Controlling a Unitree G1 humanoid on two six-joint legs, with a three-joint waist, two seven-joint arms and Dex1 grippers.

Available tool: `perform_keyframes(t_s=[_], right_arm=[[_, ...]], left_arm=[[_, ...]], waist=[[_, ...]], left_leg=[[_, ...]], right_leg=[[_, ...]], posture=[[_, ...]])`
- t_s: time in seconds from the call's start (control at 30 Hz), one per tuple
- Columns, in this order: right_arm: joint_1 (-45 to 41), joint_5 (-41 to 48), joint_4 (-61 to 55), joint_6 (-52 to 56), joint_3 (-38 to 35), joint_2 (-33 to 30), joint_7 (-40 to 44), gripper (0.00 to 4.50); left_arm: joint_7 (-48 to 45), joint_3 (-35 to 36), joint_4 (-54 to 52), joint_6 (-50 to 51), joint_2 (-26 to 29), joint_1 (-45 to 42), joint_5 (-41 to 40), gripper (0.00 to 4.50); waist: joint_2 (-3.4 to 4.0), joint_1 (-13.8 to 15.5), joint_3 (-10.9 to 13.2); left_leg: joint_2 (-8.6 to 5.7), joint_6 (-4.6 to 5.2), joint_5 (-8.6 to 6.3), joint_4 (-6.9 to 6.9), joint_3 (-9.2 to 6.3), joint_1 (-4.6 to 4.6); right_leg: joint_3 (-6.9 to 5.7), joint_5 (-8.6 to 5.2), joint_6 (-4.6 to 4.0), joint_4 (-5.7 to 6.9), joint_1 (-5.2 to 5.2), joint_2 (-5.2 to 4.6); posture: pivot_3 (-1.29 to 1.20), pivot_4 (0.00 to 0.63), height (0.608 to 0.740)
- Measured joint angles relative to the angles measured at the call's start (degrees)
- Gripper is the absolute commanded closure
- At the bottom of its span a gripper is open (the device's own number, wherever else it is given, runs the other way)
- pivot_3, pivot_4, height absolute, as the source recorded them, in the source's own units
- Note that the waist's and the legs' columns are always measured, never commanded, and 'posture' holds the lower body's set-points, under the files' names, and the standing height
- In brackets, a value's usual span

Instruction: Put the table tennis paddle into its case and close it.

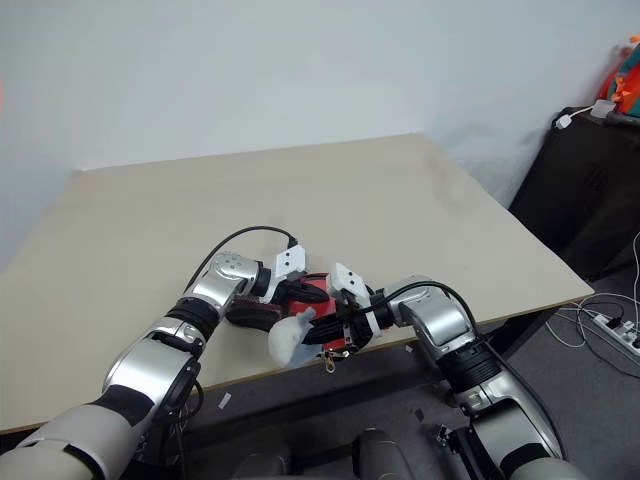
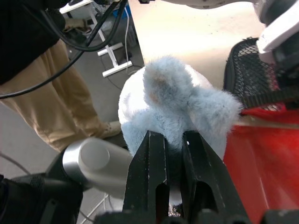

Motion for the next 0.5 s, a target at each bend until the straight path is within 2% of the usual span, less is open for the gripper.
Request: perform_keyframes(t_s=[0.2, 0.5], right_arm=[[-0.07, 0.12, 0.4, 0.74, -0.27, 1.88, -1.3, 4.49], [-1.84, 0.08, 4.99, -1.17, -2.54, 9.08, -6.61, 4.49]], left_arm=[[0.0, 0.0, -0.06, 0.18, 0.01, 0.0, 0.0, 4.5], [0.21, 0.01, -0.04, 0.22, 0.02, -0.08, 0.0, 4.5]], waist=[[0.0, -0.01, 0.0], [0.0, -0.02, 0.0]], left_leg=[[0.0, 0.0, 0.0, 0.0, 0.0, 0.0], [0.02, 0.0, 0.0, 0.0, -0.03, 0.0]], right_leg=[[-0.01, 0.0, 0.0, 0.0, -0.01, 0.0], [-0.05, 0.01, 0.01, 0.03, -0.02, 0.0]], posture=[[0.0, 0.0, 0.74], [0.0, 0.0, 0.74]])
